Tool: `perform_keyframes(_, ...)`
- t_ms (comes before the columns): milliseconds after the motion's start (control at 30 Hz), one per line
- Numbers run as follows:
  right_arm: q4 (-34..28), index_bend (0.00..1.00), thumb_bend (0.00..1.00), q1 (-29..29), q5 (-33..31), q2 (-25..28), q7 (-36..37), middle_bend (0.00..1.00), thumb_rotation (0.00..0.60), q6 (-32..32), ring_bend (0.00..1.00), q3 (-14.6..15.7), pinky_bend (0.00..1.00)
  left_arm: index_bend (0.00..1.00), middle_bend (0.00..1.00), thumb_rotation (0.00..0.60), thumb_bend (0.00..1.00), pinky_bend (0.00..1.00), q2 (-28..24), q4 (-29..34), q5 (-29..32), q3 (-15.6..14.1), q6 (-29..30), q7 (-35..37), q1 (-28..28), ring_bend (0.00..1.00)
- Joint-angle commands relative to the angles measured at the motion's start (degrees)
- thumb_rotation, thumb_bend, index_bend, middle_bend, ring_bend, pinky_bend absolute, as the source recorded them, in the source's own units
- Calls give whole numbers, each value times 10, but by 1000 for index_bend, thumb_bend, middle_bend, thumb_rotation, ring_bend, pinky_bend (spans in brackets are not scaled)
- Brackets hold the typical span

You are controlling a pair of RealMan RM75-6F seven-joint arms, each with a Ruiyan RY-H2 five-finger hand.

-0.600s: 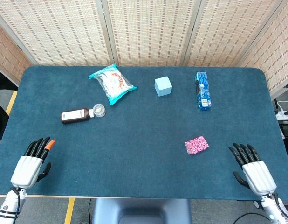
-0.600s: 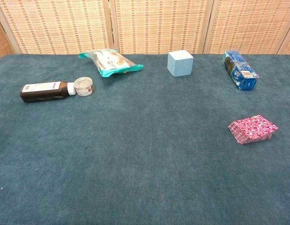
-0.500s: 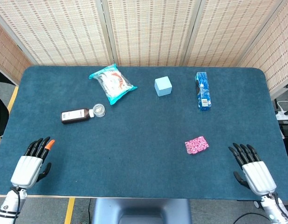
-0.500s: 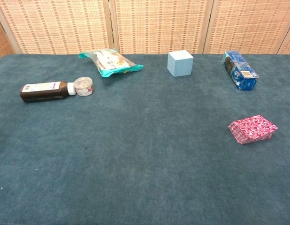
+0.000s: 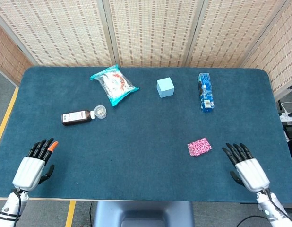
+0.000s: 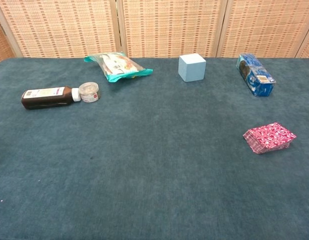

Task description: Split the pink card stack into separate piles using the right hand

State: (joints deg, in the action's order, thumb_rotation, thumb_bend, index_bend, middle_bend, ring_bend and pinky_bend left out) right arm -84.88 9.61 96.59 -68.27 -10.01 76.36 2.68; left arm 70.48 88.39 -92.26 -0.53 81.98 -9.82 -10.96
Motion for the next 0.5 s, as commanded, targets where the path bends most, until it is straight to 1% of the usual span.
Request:
perform_keyframes(33,-35,0,309,48,-11,8,-56,0,600,-69,0,-16,0,0,0,600,466,116,-2,1,-1,0,3,3,1,0)
perform_keyframes(233,-64,0,291,107,-67,10,-113,0,600,-174,0,-40,0,0,0,600,467,116,-8,3,-3,-1,9,9,4,0)
perform_keyframes(367,-59,0,227,130,-101,1,-155,0,600,-210,0,-50,0,0,0,600,469,116,-11,3,-3,-1,10,15,5,0)
perform_keyframes(500,-41,0,212,148,-128,-18,-165,0,600,-236,0,-55,0,0,0,600,467,116,-11,3,-1,-1,5,16,3,0)
